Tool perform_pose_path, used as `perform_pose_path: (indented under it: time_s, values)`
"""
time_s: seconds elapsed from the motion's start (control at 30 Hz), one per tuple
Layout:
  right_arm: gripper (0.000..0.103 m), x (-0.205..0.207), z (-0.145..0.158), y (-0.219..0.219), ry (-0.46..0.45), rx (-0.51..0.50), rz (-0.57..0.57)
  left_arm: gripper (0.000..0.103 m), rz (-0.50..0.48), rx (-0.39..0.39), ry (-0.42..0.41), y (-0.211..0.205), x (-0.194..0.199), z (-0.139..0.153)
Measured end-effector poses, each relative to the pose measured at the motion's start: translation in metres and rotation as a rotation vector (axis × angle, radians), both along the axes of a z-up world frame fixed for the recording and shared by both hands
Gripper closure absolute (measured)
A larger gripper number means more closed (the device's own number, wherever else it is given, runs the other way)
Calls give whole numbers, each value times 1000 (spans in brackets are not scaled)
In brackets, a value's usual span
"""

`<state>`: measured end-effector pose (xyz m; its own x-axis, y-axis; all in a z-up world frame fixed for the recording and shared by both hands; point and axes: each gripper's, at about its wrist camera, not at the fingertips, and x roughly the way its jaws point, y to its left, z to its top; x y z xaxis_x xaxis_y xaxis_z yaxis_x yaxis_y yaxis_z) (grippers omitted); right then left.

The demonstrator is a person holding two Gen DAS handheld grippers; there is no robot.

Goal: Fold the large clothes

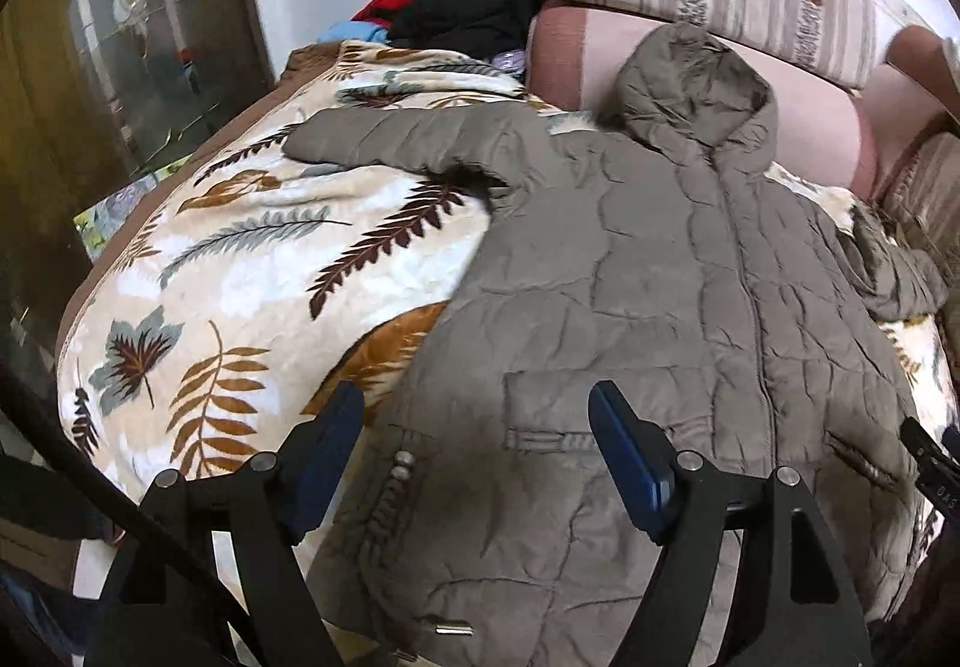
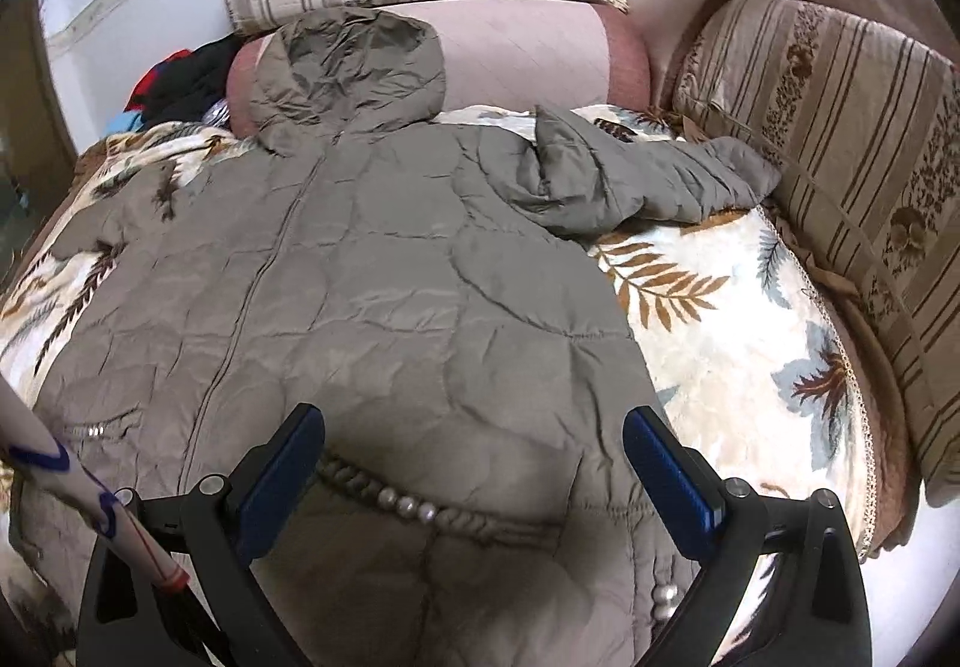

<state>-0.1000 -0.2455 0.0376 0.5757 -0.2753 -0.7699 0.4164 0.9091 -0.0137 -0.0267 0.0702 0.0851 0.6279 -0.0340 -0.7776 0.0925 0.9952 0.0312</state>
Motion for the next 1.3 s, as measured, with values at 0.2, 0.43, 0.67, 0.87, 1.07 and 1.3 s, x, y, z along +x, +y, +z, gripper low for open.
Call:
perform_pose_path:
  time_s: [0.2, 0.43, 0.67, 0.87, 1.07, 1.3]
  values:
    - [1, 1, -2, 21, 29, -7, 44, 27, -6, 4, -6, 1, -5, -4]
    - [1, 7, -3, 47, 43, -22, 119, 26, 32, -16, 15, 14, -2, -11]
    - [1, 18, -14, 67, 84, -25, 195, 26, 95, -29, -27, 32, -14, -11]
    - [1, 20, -20, 77, 96, -32, 220, 26, 120, -42, -37, 38, -14, -13]
    - [1, 20, -21, 73, 93, -27, 207, 26, 142, -46, -69, 38, -16, -8]
    - [1, 17, -23, 64, 73, 12, 197, 26, 165, -24, -86, 30, -20, -3]
